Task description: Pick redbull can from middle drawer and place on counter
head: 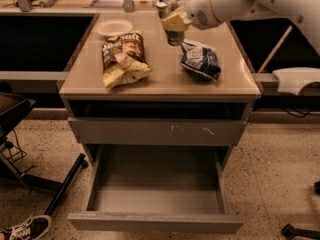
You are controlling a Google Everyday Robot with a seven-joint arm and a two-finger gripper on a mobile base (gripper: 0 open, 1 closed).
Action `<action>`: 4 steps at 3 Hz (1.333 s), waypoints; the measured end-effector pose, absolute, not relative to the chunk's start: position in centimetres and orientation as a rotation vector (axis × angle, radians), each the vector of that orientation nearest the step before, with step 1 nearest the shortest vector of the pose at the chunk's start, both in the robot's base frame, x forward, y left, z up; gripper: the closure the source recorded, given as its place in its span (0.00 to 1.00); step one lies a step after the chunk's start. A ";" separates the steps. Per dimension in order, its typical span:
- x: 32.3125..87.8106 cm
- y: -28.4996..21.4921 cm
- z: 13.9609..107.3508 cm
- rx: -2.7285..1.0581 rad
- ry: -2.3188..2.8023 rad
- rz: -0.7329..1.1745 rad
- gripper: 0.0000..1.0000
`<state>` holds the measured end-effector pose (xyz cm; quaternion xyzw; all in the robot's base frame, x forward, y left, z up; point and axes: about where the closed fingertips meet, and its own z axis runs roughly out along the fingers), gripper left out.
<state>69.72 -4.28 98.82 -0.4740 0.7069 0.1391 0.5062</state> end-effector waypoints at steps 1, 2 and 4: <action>75.7 -3.6 97.6 -1.109 1.721 0.322 1.00; 78.7 -3.9 94.3 -1.099 1.774 0.355 1.00; 79.1 -4.0 93.9 -1.096 1.777 0.357 0.58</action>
Offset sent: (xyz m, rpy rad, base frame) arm 0.1269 -0.0066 -0.0819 0.0125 0.1266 -0.0598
